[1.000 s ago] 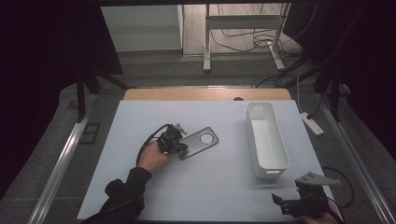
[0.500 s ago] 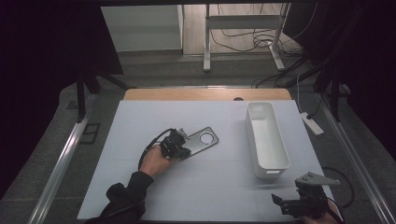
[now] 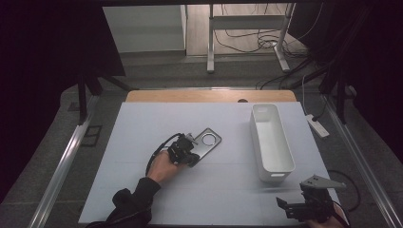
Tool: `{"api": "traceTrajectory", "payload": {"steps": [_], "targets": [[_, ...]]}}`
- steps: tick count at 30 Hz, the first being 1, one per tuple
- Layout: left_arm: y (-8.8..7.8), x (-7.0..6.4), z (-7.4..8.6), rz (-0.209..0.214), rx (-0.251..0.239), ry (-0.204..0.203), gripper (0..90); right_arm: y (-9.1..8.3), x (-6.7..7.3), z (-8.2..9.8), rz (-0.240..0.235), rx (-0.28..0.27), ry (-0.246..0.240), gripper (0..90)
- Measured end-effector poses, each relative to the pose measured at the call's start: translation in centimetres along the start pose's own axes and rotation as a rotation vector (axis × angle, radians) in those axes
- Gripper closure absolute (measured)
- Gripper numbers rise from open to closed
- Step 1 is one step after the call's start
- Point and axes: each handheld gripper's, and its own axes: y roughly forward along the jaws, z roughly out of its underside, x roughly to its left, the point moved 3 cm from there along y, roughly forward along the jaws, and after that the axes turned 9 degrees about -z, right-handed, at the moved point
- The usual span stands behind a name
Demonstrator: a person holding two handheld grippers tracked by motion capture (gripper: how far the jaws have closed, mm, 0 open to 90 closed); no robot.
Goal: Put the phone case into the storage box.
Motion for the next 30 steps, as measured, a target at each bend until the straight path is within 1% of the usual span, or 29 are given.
{"api": "traceTrajectory", "payload": {"steps": [3, 6, 7, 9, 10, 11, 12, 13, 16, 17, 19, 23, 24, 29, 30], "targets": [[0.1, -0.1, -0.1, 0.001, -0.001, 0.001, 89.3, 0.0, 0.0, 0.0, 0.000, 0.001, 0.000, 0.2], [0.1, -0.1, -0.2, 0.003, -0.003, -0.007, 89.4, 0.0, 0.0, 0.0, -0.001, 0.000, 0.001, 0.2], [0.1, 0.0, -0.2, -0.003, -0.003, -0.004, 89.3, 0.0, 0.0, 0.0, -0.001, 0.001, 0.001, 0.3], [-0.3, 0.2, -0.3, -0.002, -0.012, -0.010, 89.3, 0.0, 0.0, 0.0, -0.002, 0.000, 0.002, 0.2], [-0.5, 0.2, -0.4, -0.003, -0.023, -0.021, 89.2, 0.0, 0.0, 0.0, -0.002, 0.000, 0.004, 0.3], [-0.5, 0.2, -0.4, -0.003, -0.023, -0.021, 89.3, 0.0, 0.0, 0.0, -0.002, 0.000, 0.004, 0.3], [-0.8, 0.4, -0.6, -0.007, -0.020, -0.010, 89.3, 0.0, 0.0, 0.0, -0.002, 0.000, 0.005, 0.3], [-1.1, 0.5, -0.7, -0.011, -0.024, -0.010, 89.2, 0.0, 0.0, 0.0, -0.003, 0.001, 0.005, 0.2], [-1.8, 0.9, -1.0, -0.022, -0.031, -0.015, 82.7, 0.0, 0.0, 0.0, -0.003, 0.003, 0.005, 0.2], [-2.0, 1.0, -1.1, -0.026, -0.033, -0.018, 82.7, 0.0, 0.0, 0.0, -0.003, 0.003, 0.005, 0.2], [-2.3, 1.1, -1.4, -0.031, -0.036, -0.019, 76.4, 0.0, 0.0, 0.0, -0.002, 0.003, 0.005, 0.3], [-2.5, 1.1, -1.8, -0.053, -0.038, -0.018, 59.4, 0.0, -0.1, 0.0, -0.003, 0.005, 0.006, 0.3], [-2.5, 1.1, -1.9, -0.051, -0.038, -0.019, 56.9, 0.0, -0.1, 0.0, -0.003, 0.005, 0.006, 0.2], [-2.5, 1.7, -2.1, -0.083, -0.027, -0.030, 41.6, 0.0, -0.1, 0.0, -0.002, 0.006, 0.007, 0.3], [-2.5, 1.8, -2.1, -0.093, -0.028, -0.031, 36.0, 0.0, -0.1, 0.0, -0.002, 0.006, 0.007, 0.3]]}}
